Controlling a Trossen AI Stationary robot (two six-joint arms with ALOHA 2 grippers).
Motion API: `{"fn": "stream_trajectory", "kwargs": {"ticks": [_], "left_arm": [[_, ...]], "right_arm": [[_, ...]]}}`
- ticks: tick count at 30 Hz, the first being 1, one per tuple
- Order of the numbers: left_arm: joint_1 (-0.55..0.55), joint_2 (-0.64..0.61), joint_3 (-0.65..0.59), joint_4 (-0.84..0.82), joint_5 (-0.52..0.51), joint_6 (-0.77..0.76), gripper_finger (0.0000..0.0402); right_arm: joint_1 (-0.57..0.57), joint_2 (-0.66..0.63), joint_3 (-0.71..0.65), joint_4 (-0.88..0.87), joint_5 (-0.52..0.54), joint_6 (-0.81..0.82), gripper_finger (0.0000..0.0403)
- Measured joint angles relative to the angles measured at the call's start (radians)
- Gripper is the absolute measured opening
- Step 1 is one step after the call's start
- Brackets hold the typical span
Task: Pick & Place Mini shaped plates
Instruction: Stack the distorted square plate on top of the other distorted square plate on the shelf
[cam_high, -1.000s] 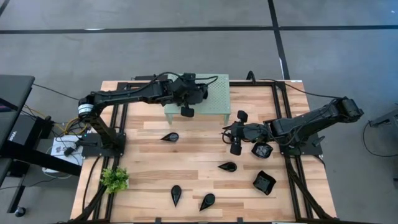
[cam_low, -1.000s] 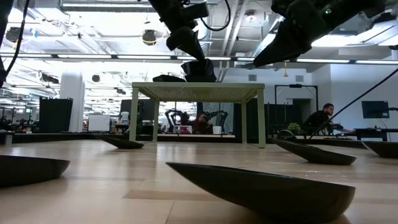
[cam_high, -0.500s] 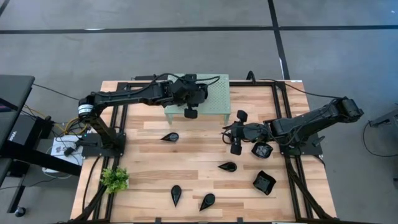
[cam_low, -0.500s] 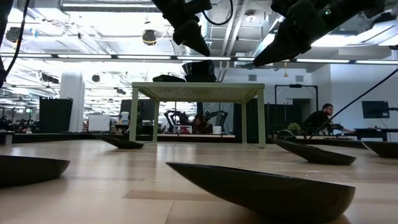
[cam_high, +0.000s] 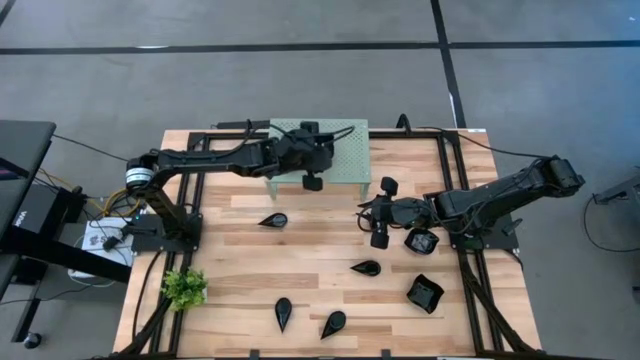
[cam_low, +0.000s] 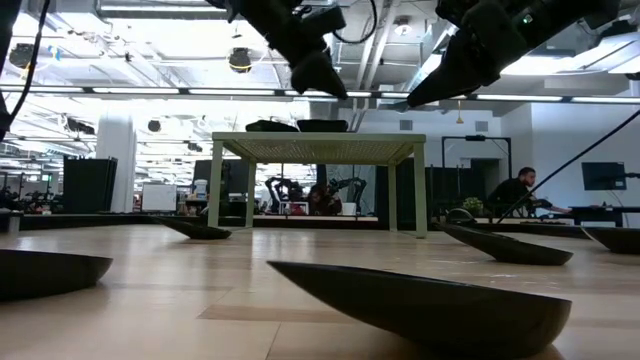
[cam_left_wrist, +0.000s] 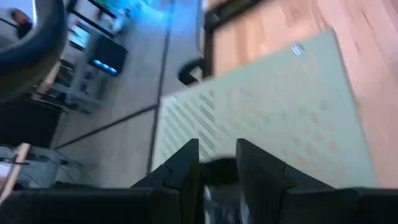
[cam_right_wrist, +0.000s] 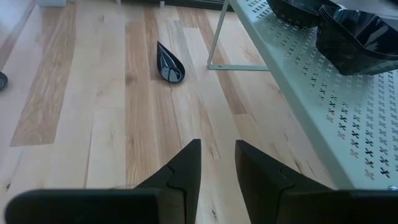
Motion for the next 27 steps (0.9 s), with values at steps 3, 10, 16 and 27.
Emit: {"fn": "stream_trajectory", "kwargs": {"ticks": [3, 10, 16, 27], "left_arm": [[-0.017, -0.004, 0.000, 0.020, -0.005, -0.011, 0.0108], [-0.145, -0.011, 0.000, -0.015, 0.186, -0.236, 0.0108], [-0.296, -0.035, 0.000, -0.128, 0.143, -0.275, 0.0108], [-0.526, -0.311, -0.072, -0.520, 0.109, -0.655, 0.0108]], "right_arm": [[0.000, 0.000, 0.000, 0.000, 0.000, 0.000, 0.0093], [-0.009, 0.000, 0.000, 0.019, 0.009, -0.046, 0.0093], [-0.034, 0.000, 0.000, 0.066, 0.038, -0.007, 0.0093], [0.214, 0.000, 0.115, -0.245, 0.113, 0.279, 0.0093]]}}
